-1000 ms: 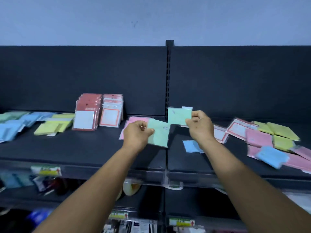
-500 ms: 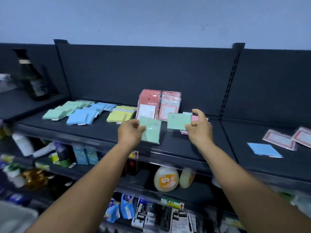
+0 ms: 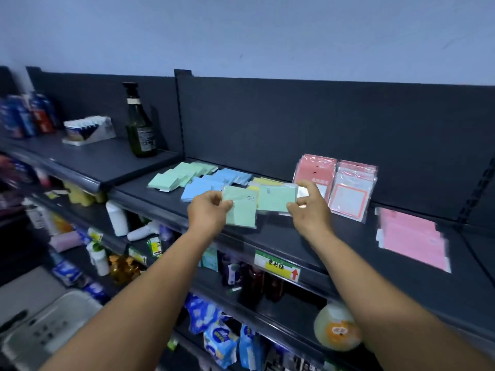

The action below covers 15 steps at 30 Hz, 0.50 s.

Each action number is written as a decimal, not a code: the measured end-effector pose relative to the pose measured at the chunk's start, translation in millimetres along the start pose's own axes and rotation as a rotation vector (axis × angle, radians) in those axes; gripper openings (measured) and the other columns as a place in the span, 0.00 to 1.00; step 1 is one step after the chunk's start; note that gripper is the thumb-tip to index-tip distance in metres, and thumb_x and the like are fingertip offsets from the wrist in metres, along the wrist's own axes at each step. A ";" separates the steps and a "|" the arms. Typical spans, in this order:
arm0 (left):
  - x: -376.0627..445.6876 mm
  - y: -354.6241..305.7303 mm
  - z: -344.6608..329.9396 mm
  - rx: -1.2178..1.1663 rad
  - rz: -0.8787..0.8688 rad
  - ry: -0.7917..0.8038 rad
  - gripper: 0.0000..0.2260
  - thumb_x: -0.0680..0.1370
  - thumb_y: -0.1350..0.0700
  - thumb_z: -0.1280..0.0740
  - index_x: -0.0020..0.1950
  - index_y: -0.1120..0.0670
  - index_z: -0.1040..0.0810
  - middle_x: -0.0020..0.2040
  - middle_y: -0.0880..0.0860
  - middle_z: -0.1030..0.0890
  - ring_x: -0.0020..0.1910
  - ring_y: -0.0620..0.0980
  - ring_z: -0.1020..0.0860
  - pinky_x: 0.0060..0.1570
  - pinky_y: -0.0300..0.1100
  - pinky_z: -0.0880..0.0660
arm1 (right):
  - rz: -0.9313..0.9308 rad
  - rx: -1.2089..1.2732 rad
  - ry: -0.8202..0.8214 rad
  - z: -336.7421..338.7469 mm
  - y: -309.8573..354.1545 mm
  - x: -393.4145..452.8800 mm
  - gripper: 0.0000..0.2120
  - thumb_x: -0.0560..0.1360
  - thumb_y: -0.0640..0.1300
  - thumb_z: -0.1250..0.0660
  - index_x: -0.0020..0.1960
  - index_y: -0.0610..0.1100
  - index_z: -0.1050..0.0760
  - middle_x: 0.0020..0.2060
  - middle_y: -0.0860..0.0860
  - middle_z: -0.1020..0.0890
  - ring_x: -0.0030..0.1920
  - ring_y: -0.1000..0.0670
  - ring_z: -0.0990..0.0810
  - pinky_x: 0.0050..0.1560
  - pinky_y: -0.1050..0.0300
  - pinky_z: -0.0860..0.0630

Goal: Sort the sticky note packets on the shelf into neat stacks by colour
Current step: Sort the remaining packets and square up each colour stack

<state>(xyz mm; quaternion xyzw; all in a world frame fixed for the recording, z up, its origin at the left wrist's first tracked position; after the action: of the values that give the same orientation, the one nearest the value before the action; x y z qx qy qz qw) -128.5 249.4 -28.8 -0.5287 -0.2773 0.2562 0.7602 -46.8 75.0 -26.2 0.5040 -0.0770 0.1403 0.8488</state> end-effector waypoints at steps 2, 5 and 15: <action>18.3 4.8 10.0 -0.002 0.009 -0.031 0.10 0.77 0.57 0.31 0.37 0.50 0.28 0.39 0.45 0.26 0.45 0.50 0.26 0.50 0.44 0.27 | 0.022 0.031 0.038 -21.1 7.6 15.5 0.22 0.75 0.36 0.37 0.66 0.51 0.32 0.38 0.52 0.23 0.43 0.43 0.23 0.41 0.57 0.29; 48.4 13.2 25.9 0.012 0.022 -0.086 0.09 0.76 0.56 0.30 0.38 0.49 0.26 0.39 0.45 0.24 0.44 0.49 0.26 0.46 0.43 0.28 | 0.062 0.070 0.072 -50.0 20.6 38.9 0.21 0.76 0.37 0.36 0.65 0.52 0.32 0.45 0.51 0.21 0.45 0.47 0.22 0.44 0.56 0.26; 132.4 55.2 87.8 0.063 0.079 -0.241 0.11 0.74 0.53 0.28 0.53 0.57 0.19 0.49 0.50 0.17 0.50 0.51 0.19 0.58 0.50 0.24 | 0.149 0.084 0.254 -143.2 68.0 82.2 0.15 0.76 0.38 0.39 0.59 0.53 0.33 0.31 0.48 0.25 0.30 0.50 0.31 0.33 0.57 0.33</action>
<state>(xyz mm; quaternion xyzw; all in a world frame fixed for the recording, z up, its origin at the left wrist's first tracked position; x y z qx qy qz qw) -100.0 415.0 -35.9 -0.4806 -0.3374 0.3562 0.7268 8.2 244.6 -15.8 0.5102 -0.0003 0.2685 0.8171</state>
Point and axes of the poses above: each hand's wrist, its own x-axis towards the middle knuckle, its own z-axis out of the back of the hand, y = z × x, the point moved 1 cm from there along x, towards the middle knuckle
